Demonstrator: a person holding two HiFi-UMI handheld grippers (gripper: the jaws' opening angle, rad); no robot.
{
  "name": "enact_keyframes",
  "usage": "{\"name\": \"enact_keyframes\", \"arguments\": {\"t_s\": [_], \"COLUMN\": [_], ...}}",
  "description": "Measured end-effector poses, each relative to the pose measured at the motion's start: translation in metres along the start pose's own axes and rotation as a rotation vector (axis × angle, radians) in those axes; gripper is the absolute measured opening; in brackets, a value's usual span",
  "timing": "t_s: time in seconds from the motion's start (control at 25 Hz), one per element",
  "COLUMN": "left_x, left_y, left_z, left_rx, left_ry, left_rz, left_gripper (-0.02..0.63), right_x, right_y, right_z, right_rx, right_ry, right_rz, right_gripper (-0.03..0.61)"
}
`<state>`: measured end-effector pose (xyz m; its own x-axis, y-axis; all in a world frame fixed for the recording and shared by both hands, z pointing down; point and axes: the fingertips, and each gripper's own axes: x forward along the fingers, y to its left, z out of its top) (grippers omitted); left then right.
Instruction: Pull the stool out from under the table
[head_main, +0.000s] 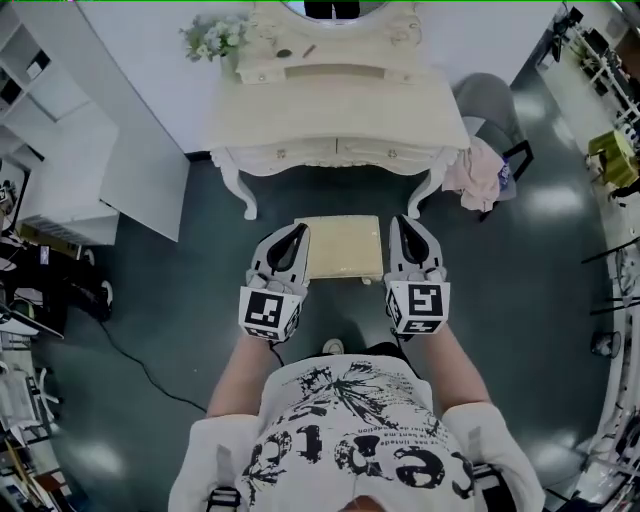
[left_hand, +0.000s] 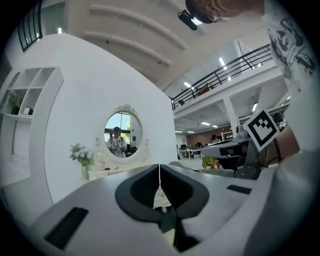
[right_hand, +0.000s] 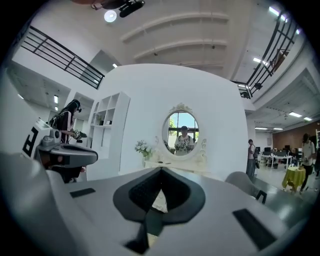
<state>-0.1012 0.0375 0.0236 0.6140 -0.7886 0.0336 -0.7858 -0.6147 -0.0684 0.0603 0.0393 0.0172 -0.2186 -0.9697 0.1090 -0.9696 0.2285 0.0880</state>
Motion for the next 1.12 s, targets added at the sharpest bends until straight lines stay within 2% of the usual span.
{"name": "enact_keyframes", "arguments": {"t_s": [0.28,0.56,0.76,1.12], "left_x": [-0.014,-0.024,-0.025,-0.023], "left_y": [0.004,0.003,-0.002,-0.006], "left_z": [0.033,0.051,0.053,0.054], "left_rx": [-0.052,-0.044,-0.053,-0.041], "left_ry": [-0.024,-0.042,-0.053,-0.038], "left_rz": [0.018,0.029,0.019,0.006], "left_gripper": [0.021,0.021,0.021,0.021], "right_x": [-0.013,-0.025,-0.029,-0.029], "right_y": [0.006,0.011,0.015,0.026], "right_z": [0.029,0.039,0.043,0.042], "right_rx": [0.004,0.003,-0.031,0.001], "right_ry": [-0.039,-0.056,-0.067,-0.051], "right_rz": [0.016,0.024,0.021,0.054], "right_gripper": [0.017,0.016,0.017,0.017]}}
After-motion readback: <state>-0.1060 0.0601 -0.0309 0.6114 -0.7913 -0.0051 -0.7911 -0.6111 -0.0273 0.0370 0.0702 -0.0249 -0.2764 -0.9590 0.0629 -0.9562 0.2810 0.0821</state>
